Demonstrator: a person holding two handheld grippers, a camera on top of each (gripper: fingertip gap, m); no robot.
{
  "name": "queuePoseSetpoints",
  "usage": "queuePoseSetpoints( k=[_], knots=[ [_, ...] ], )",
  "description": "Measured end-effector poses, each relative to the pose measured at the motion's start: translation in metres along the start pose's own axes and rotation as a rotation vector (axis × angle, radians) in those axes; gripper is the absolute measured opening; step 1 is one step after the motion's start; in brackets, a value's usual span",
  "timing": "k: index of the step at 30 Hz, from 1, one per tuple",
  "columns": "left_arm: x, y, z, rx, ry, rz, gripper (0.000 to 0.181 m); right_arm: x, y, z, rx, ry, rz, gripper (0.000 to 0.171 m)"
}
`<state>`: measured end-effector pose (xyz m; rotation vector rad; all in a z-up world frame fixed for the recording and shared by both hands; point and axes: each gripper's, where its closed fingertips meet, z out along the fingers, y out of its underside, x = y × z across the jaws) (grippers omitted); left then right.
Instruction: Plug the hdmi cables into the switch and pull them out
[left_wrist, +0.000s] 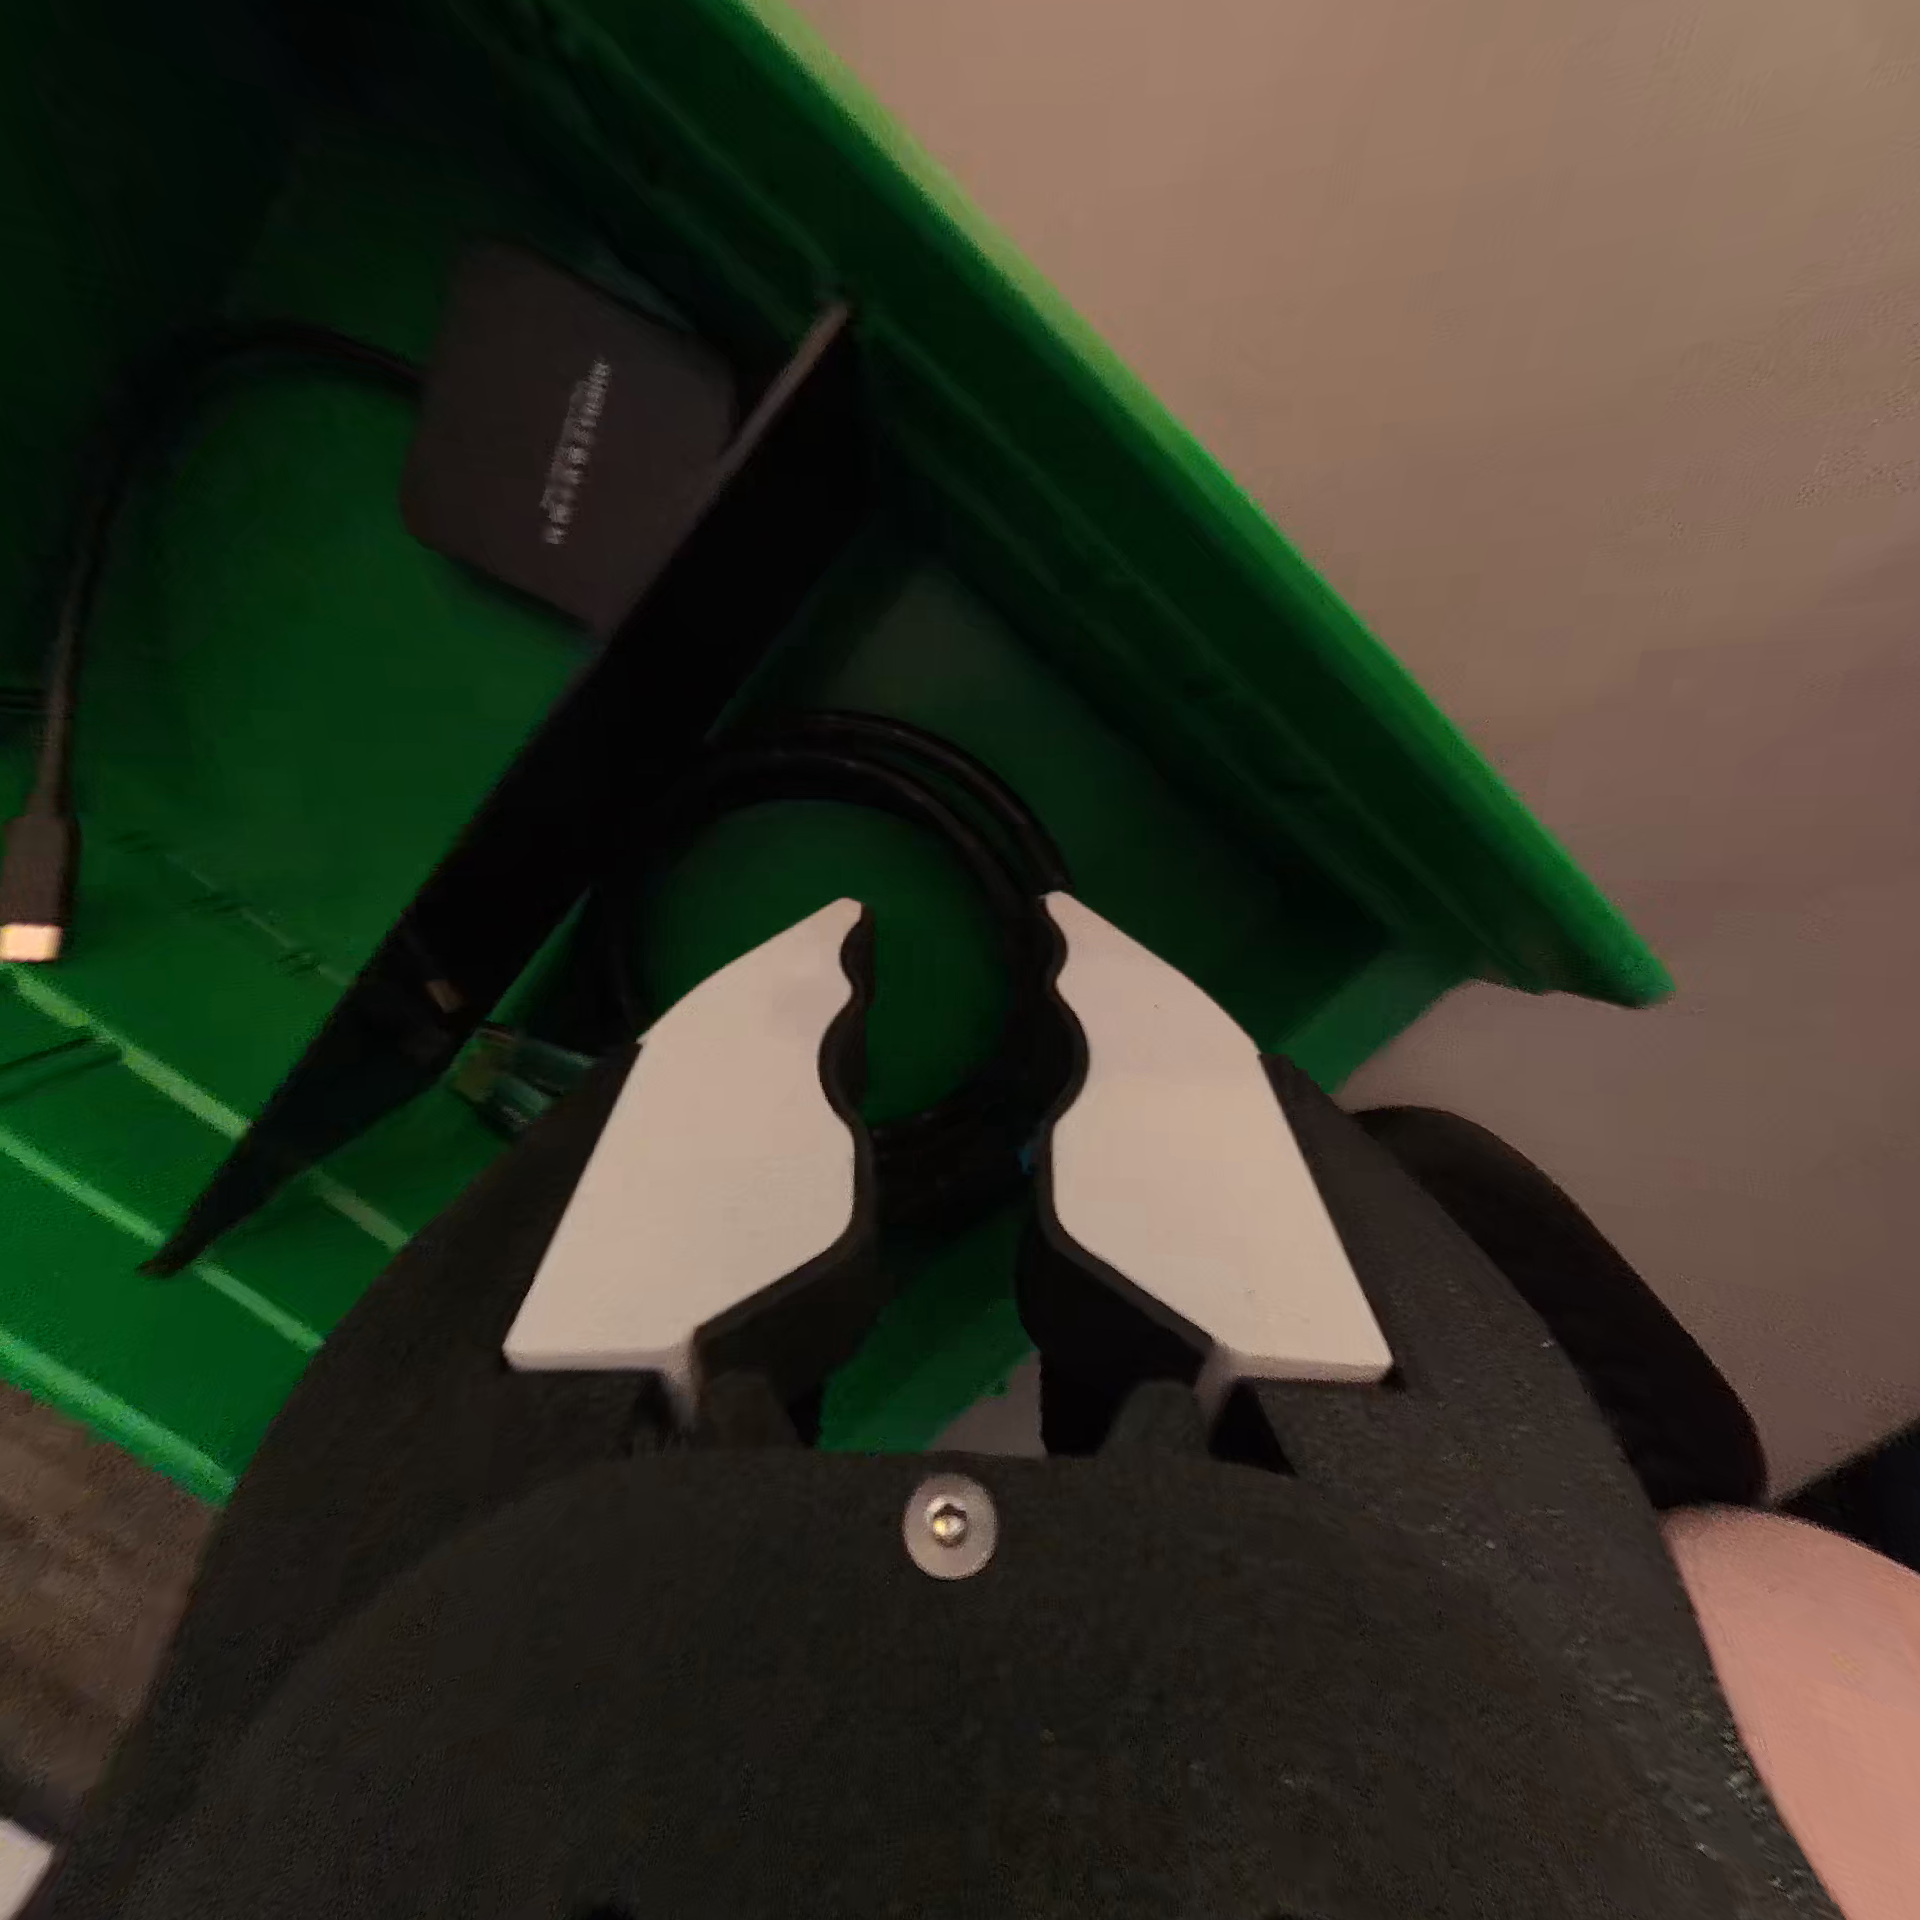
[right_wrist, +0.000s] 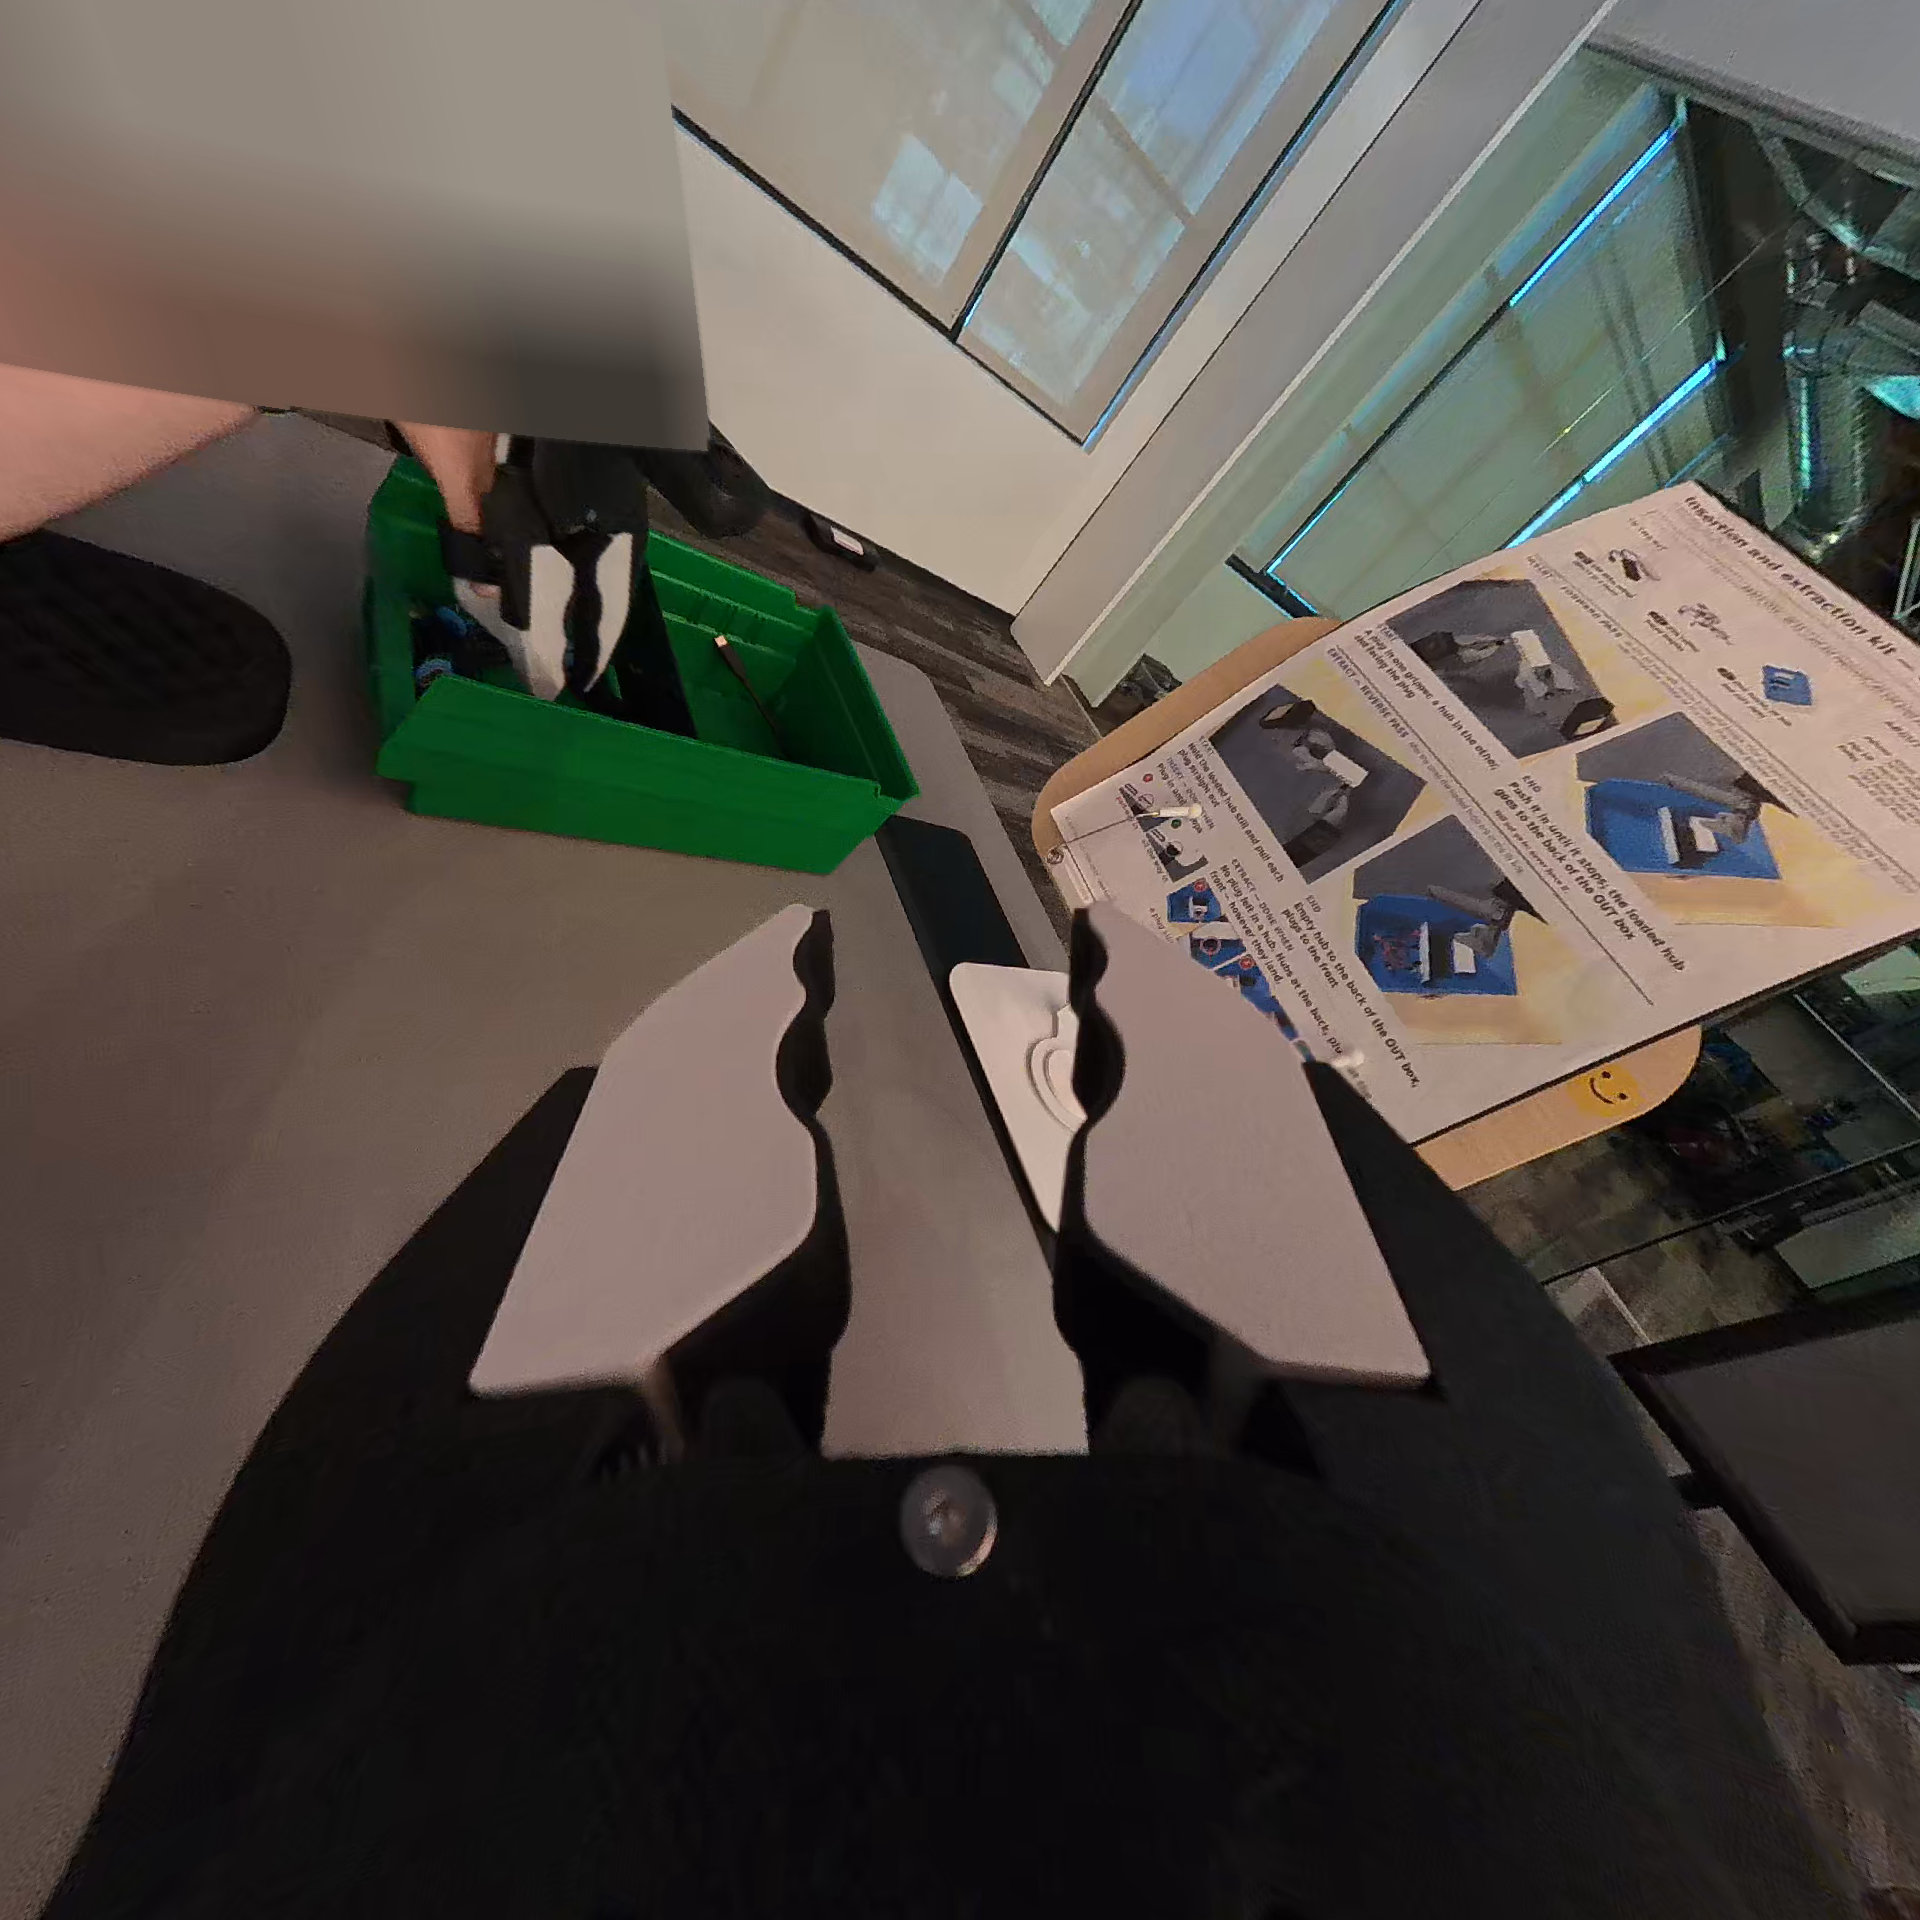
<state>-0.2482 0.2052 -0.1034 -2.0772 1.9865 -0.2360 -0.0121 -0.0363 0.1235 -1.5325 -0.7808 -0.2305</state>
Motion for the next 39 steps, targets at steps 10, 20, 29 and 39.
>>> queuePoseSetpoints(
  k=[10, 20, 29, 39],
  knots=[
    [-0.06, 0.042, -0.013, -0.1, -0.249, -0.339, 0.019, 0.014, 0.017, -0.009, -0.019, 0.02, 0.059, 0.044],
    [-0.08, 0.073, -0.008, -0.238, -0.355, -0.623, 0.018, 0.007, 0.019, -0.008, -0.043, -0.008, 0.049, 0.044],
    [-0.074, 0.102, 0.015, -0.497, -0.354, -0.699, 0.016, -0.004, 0.025, 0.002, -0.081, -0.064, 0.037, 0.043],
    [-0.072, 0.099, 0.018, -0.512, -0.333, -0.657, 0.008, -0.015, 0.028, 0.009, -0.116, -0.105, 0.006, 0.043]
  ],
)
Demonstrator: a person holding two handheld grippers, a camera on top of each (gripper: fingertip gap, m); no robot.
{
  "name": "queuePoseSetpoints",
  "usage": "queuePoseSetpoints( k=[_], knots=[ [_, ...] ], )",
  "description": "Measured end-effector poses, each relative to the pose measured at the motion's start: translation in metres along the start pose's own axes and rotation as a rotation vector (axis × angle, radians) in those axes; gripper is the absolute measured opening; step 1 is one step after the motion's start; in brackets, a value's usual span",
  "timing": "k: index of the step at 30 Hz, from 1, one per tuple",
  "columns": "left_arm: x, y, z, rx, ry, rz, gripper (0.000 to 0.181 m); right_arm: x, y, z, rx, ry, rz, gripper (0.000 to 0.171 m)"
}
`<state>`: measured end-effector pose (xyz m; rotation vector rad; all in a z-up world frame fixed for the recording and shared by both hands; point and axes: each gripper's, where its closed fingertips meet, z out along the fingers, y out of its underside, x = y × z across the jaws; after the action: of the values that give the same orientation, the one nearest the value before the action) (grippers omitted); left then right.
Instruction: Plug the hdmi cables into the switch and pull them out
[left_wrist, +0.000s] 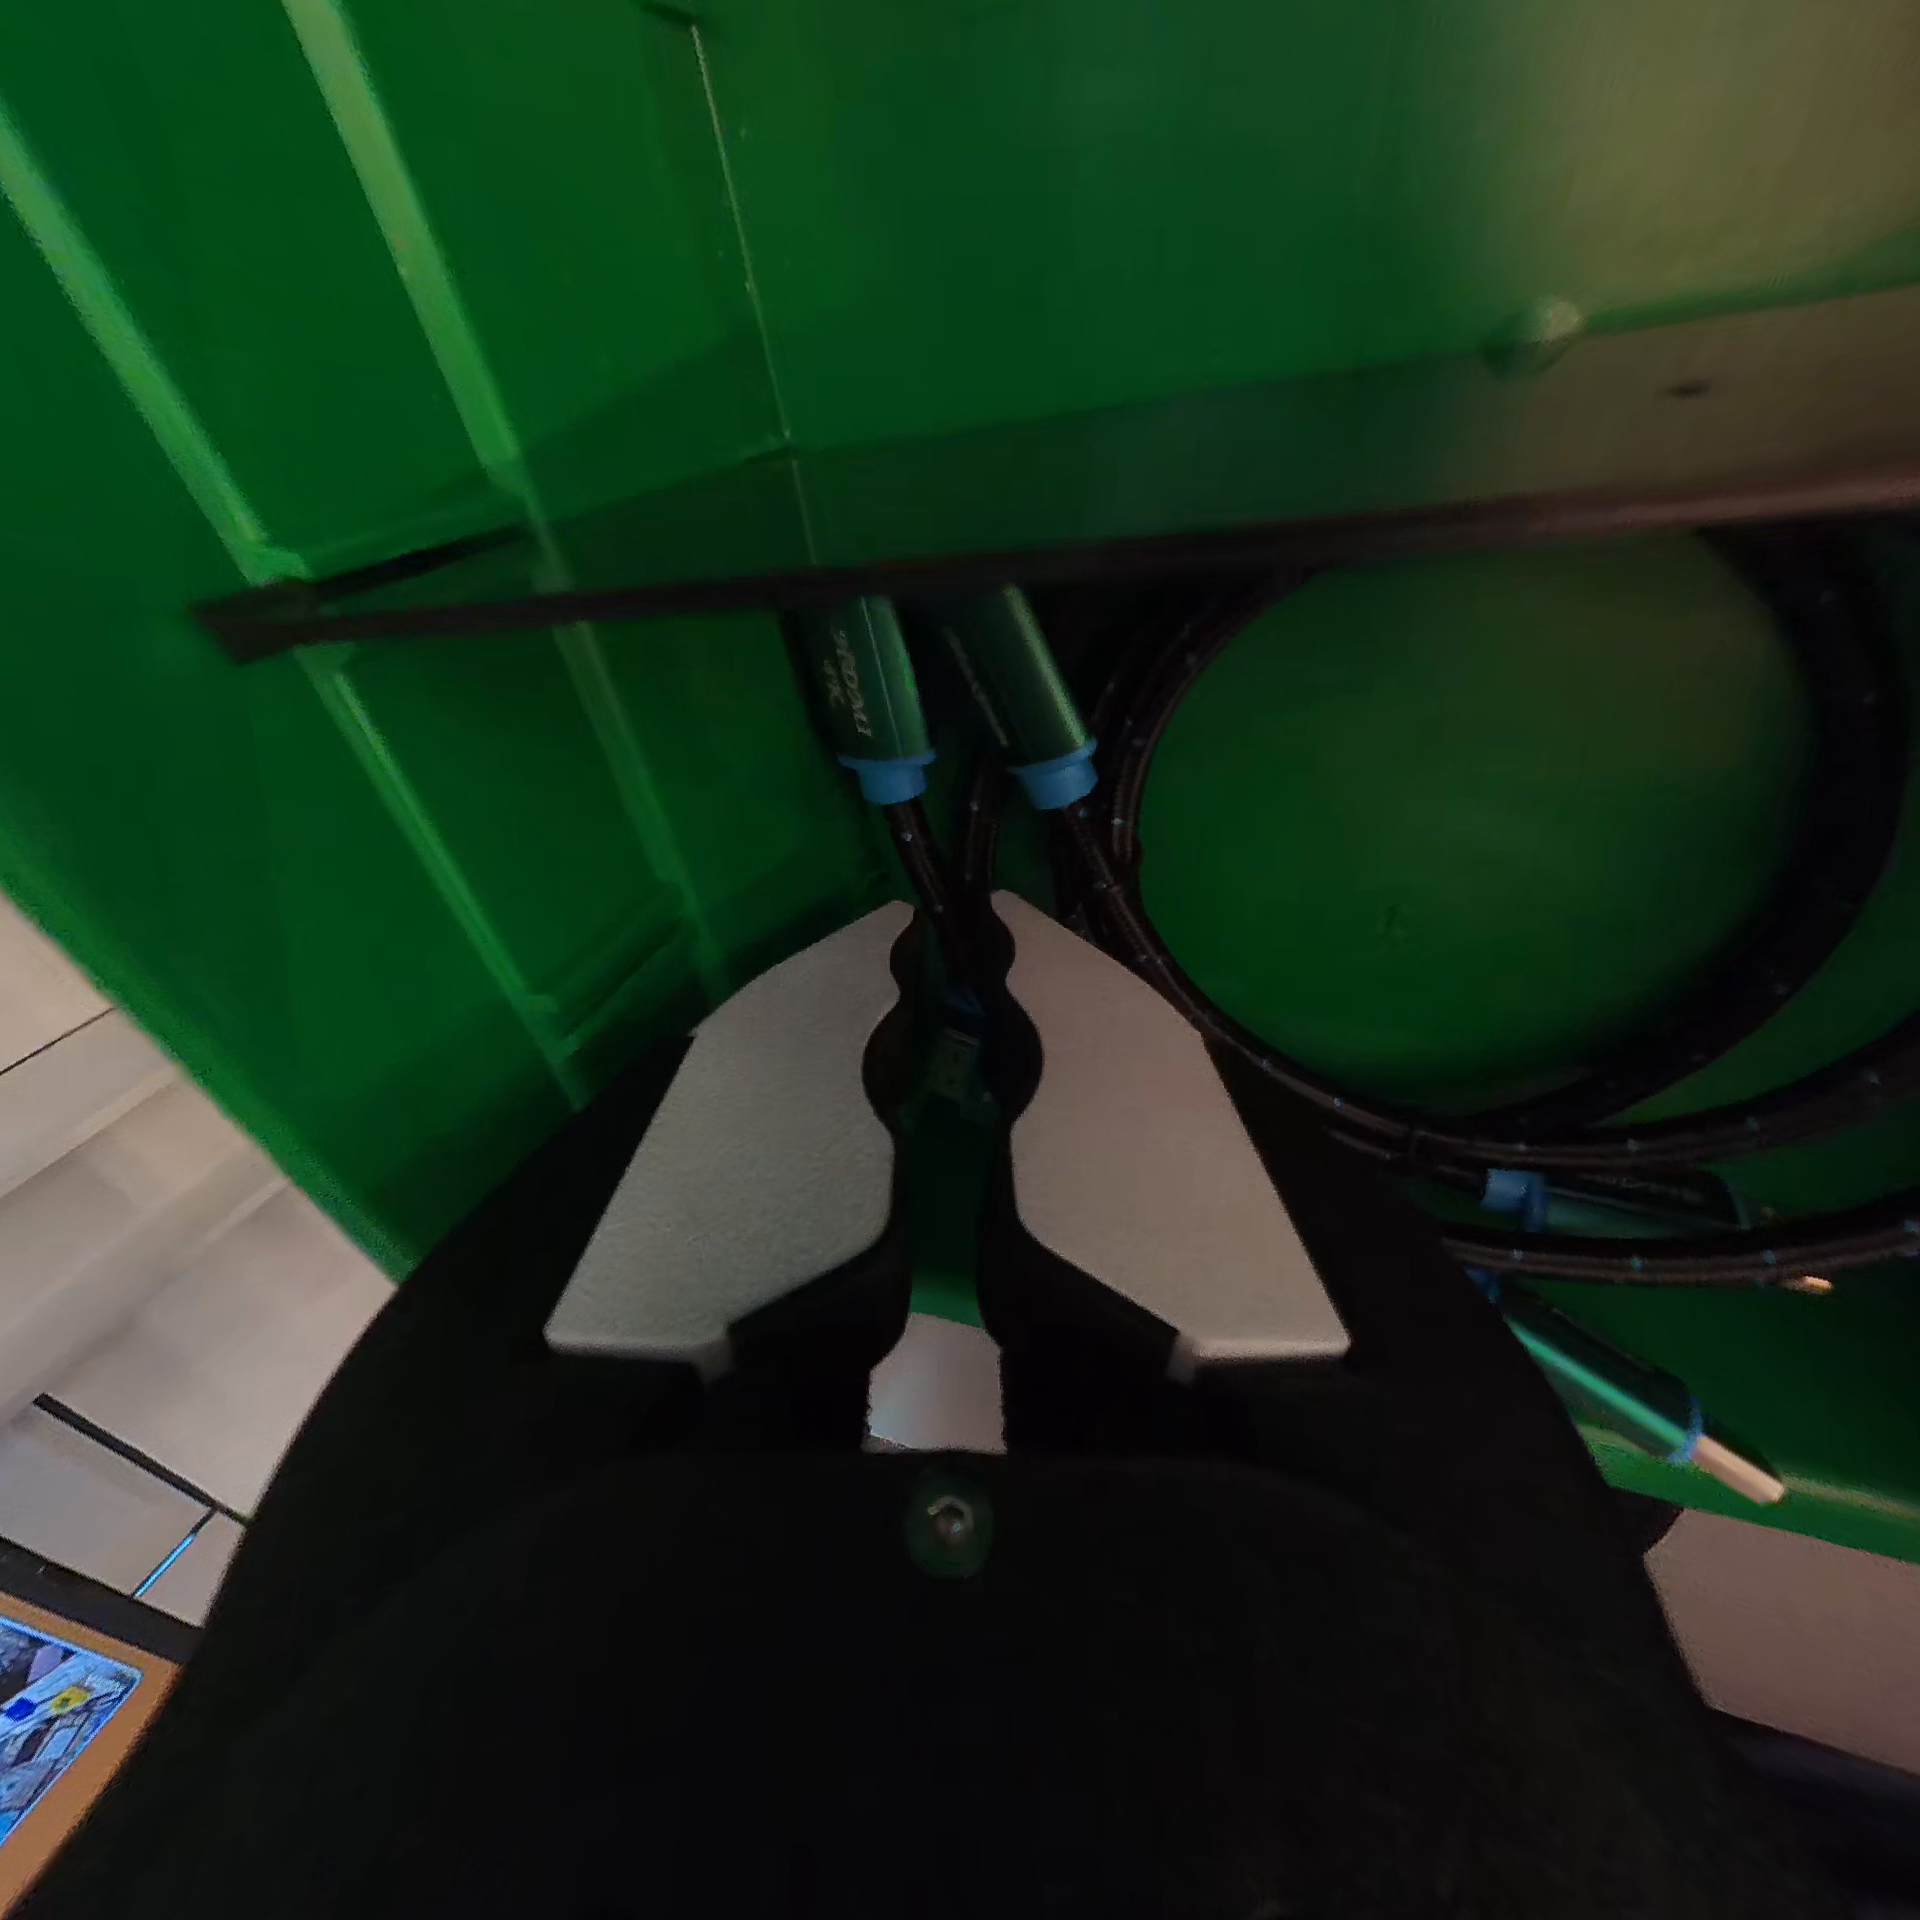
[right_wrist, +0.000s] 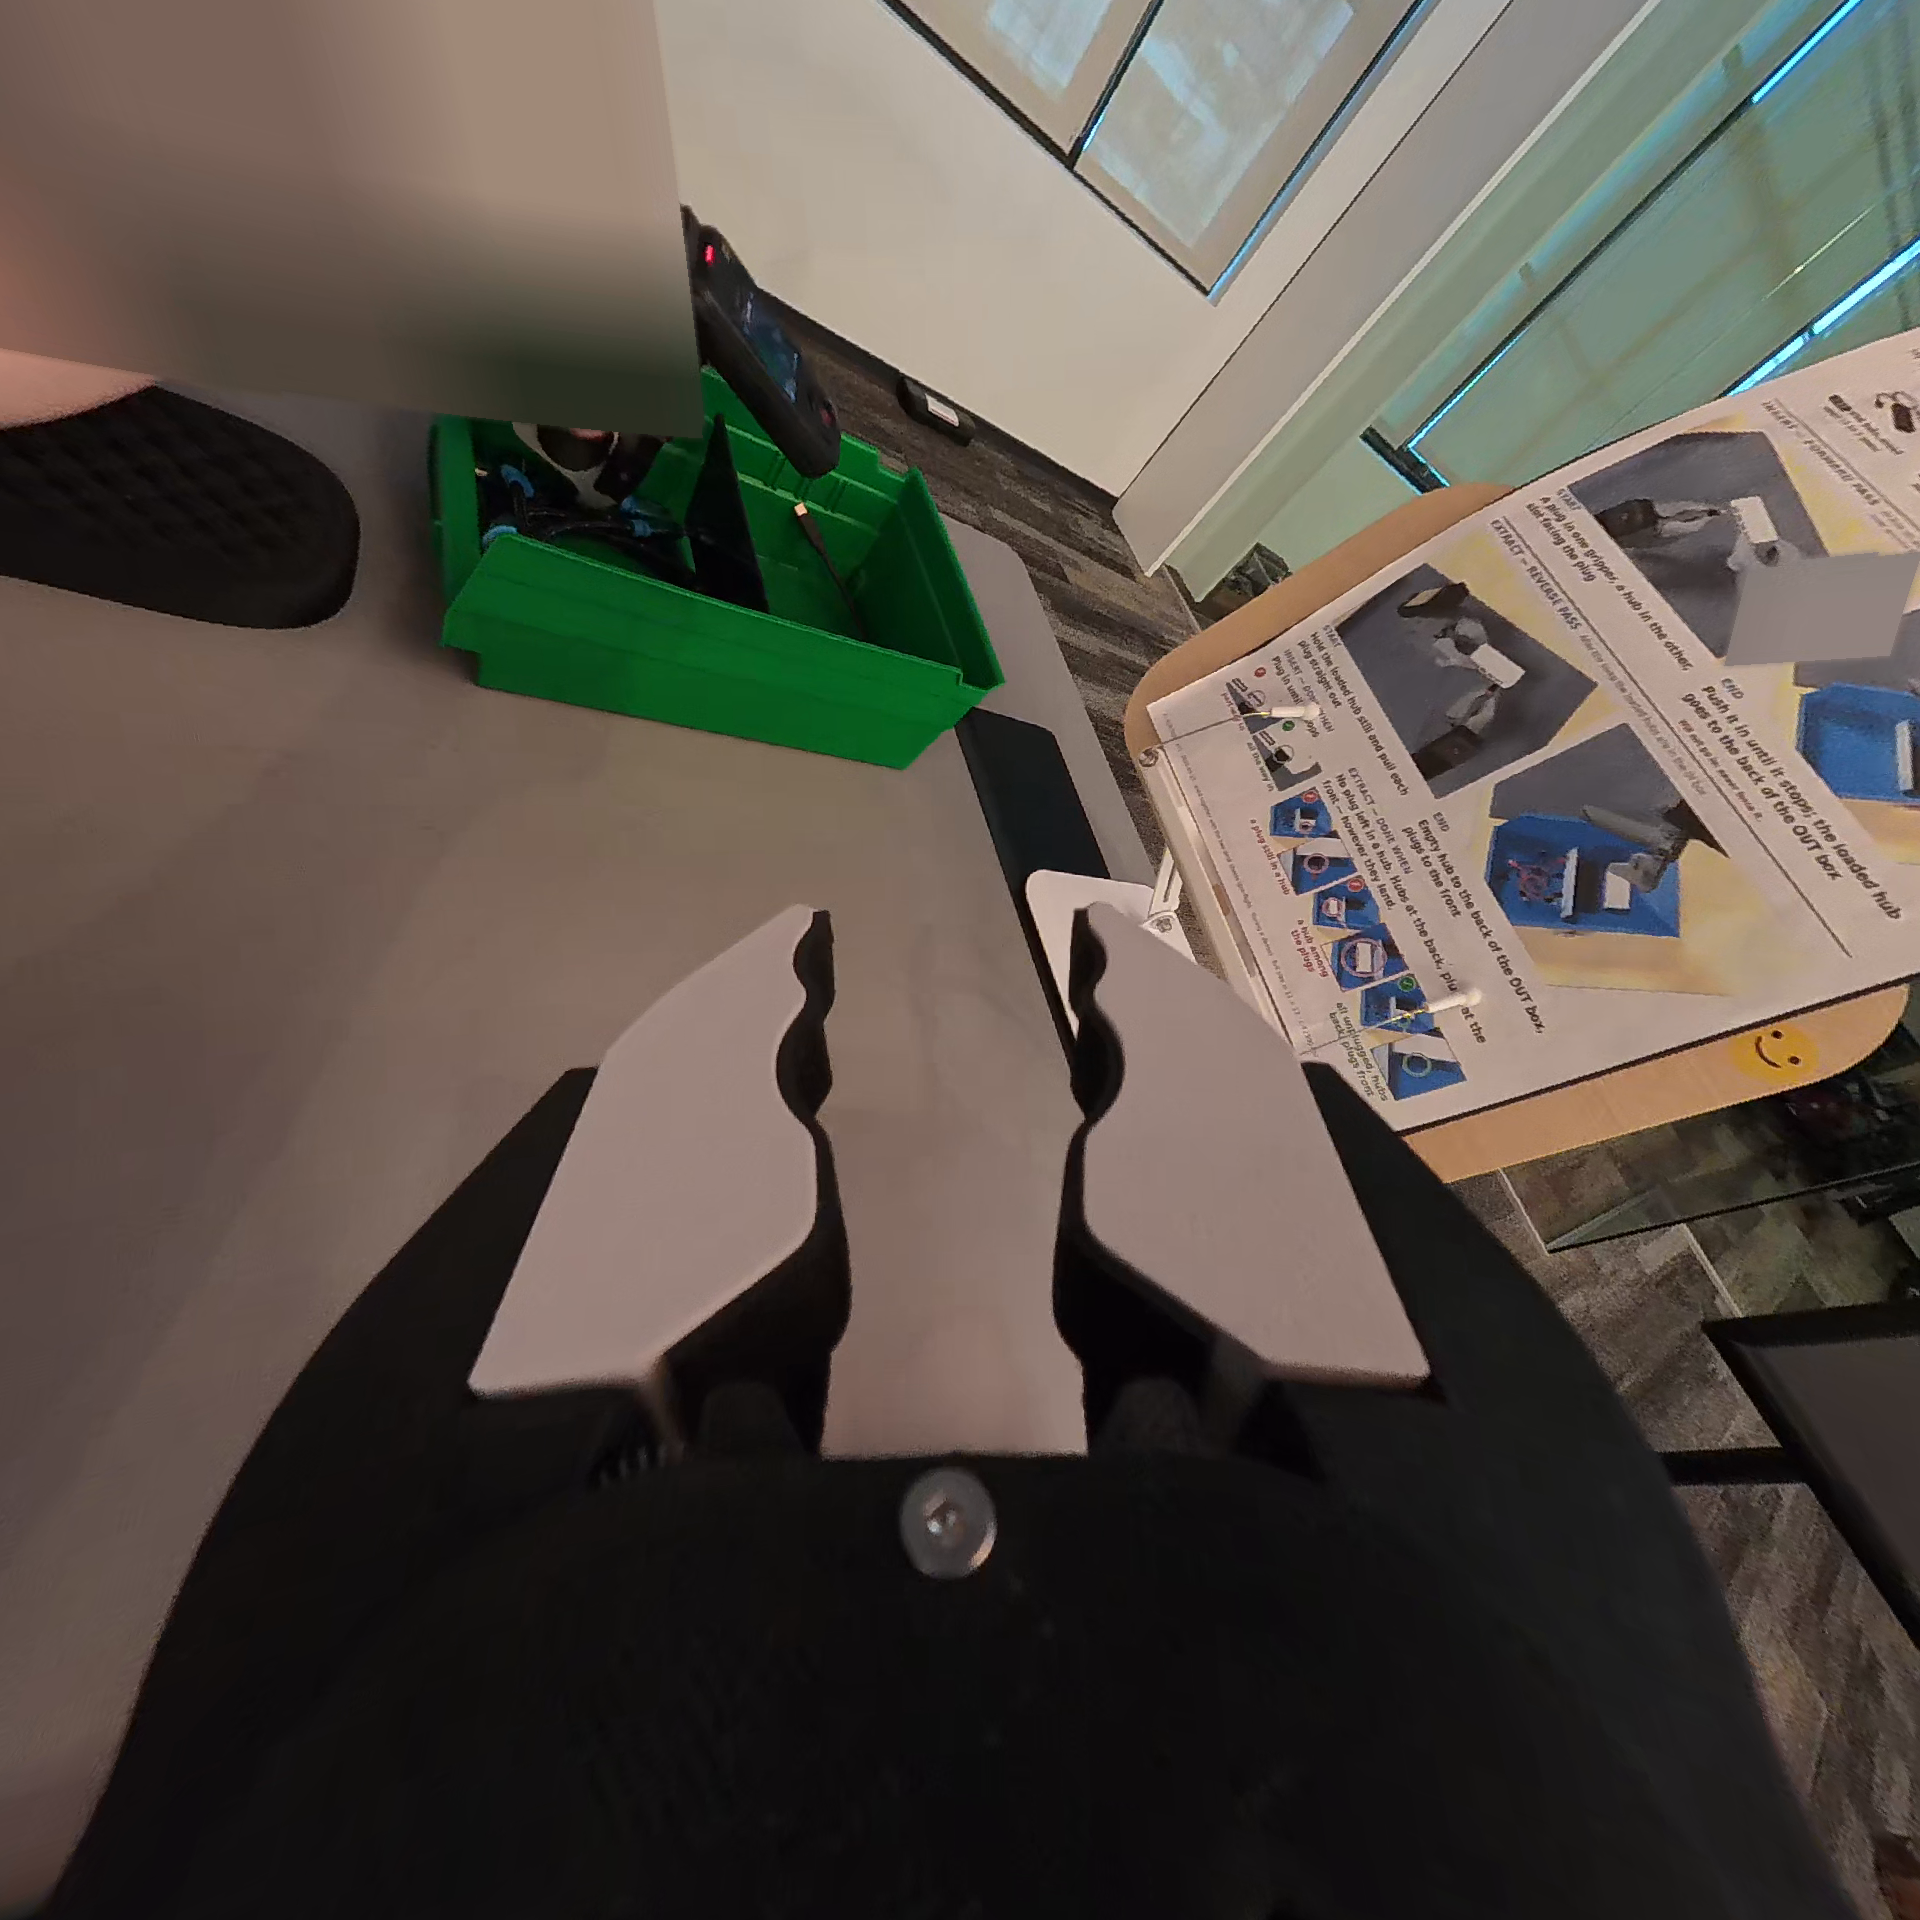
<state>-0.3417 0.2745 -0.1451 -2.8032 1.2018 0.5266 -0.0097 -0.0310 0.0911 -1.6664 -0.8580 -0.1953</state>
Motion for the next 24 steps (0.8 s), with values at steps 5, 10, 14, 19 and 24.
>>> queuePoseSetpoints(
  k=[5, 10, 14, 19, 24],
  knots=[
    [-0.008, -0.001, -0.023, 0.084, -0.017, -0.015, 0.0, 0.0, 0.001, 0.001, -0.004, -0.002, 0.002, 0.043],
    [-0.011, 0.003, -0.032, 0.124, 0.006, -0.032, 0.0, 0.0, 0.003, 0.002, -0.012, -0.006, 0.004, 0.043],
    [-0.003, 0.005, -0.01, 0.03, 0.062, -0.047, 0.007, -0.002, 0.005, 0.004, -0.024, -0.015, 0.006, 0.043],
    [-0.002, 0.0, -0.005, 0.028, 0.072, -0.056, 0.02, -0.005, 0.007, 0.005, -0.04, -0.026, -0.002, 0.043],
    [0.001, 0.001, 0.005, -0.016, 0.047, -0.007, 0.011, -0.007, 0.01, 0.007, -0.059, -0.034, -0.005, 0.044]
  ],
)
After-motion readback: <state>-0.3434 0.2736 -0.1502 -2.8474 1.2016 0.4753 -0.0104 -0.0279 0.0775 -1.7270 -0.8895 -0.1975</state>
